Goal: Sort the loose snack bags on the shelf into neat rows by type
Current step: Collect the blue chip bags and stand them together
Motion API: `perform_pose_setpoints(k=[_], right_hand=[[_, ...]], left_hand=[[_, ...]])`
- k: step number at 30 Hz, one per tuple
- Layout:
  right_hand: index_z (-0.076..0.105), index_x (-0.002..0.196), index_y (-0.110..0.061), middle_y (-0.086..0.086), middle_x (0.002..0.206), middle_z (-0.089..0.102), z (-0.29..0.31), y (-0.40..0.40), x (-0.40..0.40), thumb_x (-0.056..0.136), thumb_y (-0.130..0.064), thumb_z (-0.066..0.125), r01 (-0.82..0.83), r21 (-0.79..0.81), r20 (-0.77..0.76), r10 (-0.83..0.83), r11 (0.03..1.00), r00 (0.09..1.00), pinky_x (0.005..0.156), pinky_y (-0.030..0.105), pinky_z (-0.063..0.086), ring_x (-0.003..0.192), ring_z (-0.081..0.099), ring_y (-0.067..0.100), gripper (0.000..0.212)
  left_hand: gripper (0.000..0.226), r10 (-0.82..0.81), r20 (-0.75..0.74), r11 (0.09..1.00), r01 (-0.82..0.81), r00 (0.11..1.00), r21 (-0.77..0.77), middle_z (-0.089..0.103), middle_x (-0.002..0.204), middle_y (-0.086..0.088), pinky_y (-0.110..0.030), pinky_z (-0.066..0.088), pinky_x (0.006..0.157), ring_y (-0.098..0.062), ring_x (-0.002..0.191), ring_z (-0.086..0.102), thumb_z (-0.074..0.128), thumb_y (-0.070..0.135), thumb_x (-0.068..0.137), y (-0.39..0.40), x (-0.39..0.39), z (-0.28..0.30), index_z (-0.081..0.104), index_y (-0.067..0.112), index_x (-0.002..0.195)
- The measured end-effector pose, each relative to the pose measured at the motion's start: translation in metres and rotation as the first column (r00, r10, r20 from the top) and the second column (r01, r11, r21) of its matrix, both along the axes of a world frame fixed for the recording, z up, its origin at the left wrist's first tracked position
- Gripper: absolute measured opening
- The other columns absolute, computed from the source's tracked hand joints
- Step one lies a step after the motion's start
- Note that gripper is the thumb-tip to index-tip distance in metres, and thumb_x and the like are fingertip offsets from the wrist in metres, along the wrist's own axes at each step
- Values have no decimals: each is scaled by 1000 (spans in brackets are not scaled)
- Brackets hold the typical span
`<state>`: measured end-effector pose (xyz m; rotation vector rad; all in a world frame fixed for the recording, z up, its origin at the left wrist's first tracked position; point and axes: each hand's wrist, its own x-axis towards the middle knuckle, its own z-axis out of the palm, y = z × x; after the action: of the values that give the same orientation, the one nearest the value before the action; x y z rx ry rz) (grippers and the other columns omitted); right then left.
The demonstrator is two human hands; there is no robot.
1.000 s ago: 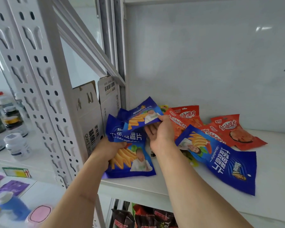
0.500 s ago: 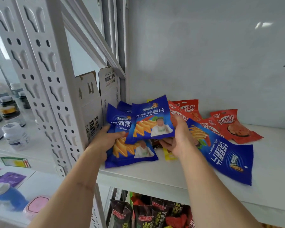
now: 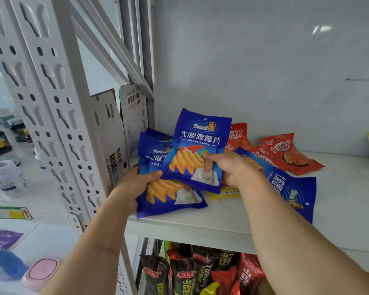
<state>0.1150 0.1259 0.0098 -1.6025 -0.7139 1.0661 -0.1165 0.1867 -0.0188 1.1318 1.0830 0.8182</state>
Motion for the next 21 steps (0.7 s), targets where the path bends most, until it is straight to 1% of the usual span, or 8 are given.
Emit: perform_pose_setpoints(k=[2,3,5,7,12,16,18,21], right_hand=[[63,58,-6,15,95,74,0,-8,5,58,-13,84,63,19,5,-63,998,998,86,61,56,97,70,38,22],[64,63,-7,15,97,74,-1,-10,9,52,-15,83,83,32,7,-84,996,996,85,62,56,96,71,38,24],[64,57,-9,10,89,73,-3,-17,15,58,-18,81,119,65,23,-121,991,992,88,58,56,97,70,37,20],[61,48,-11,7,83,73,-5,-24,20,68,-24,79,141,101,48,-146,985,988,92,54,56,98,70,35,30],[61,49,-10,9,77,72,-9,-46,37,75,-23,78,191,183,32,-199,965,979,93,49,56,97,70,35,34],[68,81,6,8,95,78,-9,-71,61,69,-35,80,218,206,36,-229,954,973,97,53,54,99,72,29,45],[68,83,4,4,95,78,-10,-82,78,69,-39,81,248,204,51,-263,947,963,96,52,55,98,72,27,47],[74,81,-9,3,96,78,-11,-99,97,77,-31,83,290,217,10,-299,932,954,92,53,56,95,73,27,25]], left_hand=[[26,-23,-13,1000,23,1000,7,74,98,-11,-34,57,73,-25,84,71,77,10,85,-5,0,-1,65,11,109],[21,-36,-21,999,36,999,10,74,95,-11,-32,56,71,-24,81,70,76,9,86,-7,0,0,66,11,105],[17,-59,-19,998,59,998,-4,74,91,-12,-32,56,69,-24,76,70,75,5,86,-10,1,2,68,9,101],[17,-77,6,997,78,997,-24,74,90,-14,-33,57,68,-26,74,70,73,2,87,-12,3,5,68,6,103],[33,-118,86,992,122,989,-31,74,106,-20,-36,60,66,-29,78,71,70,-2,88,-14,4,5,64,2,119],[41,-147,222,985,163,964,-55,74,111,-18,-37,63,59,-29,81,74,67,-1,89,-24,1,5,60,7,128],[44,-194,283,975,215,939,-46,74,115,-17,-42,64,66,-31,92,75,66,2,89,-33,3,5,58,9,131],[42,-221,324,970,241,920,-25,72,122,-16,-46,60,84,-33,105,71,63,4,92,-52,18,4,58,11,133]])
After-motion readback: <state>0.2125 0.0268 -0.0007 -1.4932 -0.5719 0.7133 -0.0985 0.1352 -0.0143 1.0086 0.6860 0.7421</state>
